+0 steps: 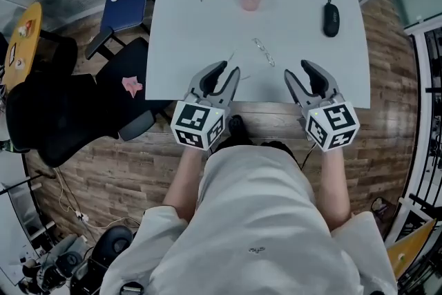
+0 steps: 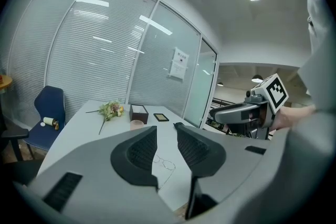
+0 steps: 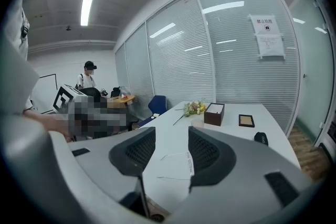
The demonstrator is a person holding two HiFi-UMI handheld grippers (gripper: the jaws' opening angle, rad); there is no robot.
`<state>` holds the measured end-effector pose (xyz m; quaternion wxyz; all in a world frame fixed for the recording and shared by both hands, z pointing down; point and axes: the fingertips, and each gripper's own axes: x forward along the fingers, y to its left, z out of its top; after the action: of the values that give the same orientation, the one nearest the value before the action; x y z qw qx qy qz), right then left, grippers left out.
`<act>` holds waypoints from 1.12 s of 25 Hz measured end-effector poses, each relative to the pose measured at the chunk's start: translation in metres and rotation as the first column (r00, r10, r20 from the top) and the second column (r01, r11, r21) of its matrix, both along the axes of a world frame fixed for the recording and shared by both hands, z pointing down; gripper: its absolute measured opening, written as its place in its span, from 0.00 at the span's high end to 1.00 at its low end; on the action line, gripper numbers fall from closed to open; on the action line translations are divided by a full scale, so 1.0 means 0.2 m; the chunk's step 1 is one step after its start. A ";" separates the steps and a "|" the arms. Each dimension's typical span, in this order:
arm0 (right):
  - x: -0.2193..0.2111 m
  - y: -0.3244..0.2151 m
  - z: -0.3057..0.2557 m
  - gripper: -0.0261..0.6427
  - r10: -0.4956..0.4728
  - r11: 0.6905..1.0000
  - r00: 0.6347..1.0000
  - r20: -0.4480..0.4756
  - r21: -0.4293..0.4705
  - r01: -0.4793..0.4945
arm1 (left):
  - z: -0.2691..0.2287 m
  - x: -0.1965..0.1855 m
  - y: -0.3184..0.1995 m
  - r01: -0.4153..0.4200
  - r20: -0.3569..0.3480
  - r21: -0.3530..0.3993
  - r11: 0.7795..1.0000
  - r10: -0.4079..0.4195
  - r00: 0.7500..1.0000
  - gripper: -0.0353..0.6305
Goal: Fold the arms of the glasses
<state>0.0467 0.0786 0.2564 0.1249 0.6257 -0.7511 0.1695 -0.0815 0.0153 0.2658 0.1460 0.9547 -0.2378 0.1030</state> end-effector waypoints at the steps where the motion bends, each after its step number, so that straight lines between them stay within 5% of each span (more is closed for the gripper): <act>1: 0.00 -0.02 0.00 0.69 0.004 1.000 1.000 -0.002 -0.003 -0.004 | 0.00 0.00 -0.02 -0.007 0.000 0.000 1.000 0.007 1.000 0.76; 13: 0.03 -0.11 0.18 0.69 0.015 0.995 1.000 0.021 -0.100 -0.012 | 0.16 0.06 -0.07 -0.060 0.043 -0.062 0.996 0.062 0.997 0.76; 28: 0.15 -0.35 0.42 0.73 -0.142 0.960 0.986 0.084 -0.231 0.158 | 0.29 0.15 -0.20 0.087 0.131 -0.137 0.987 -0.070 0.989 0.76</act>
<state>0.0764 0.0082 0.3400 0.1859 0.5416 -0.7745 0.2688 -0.0522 -0.0255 0.3241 0.2024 0.9234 -0.2760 0.1738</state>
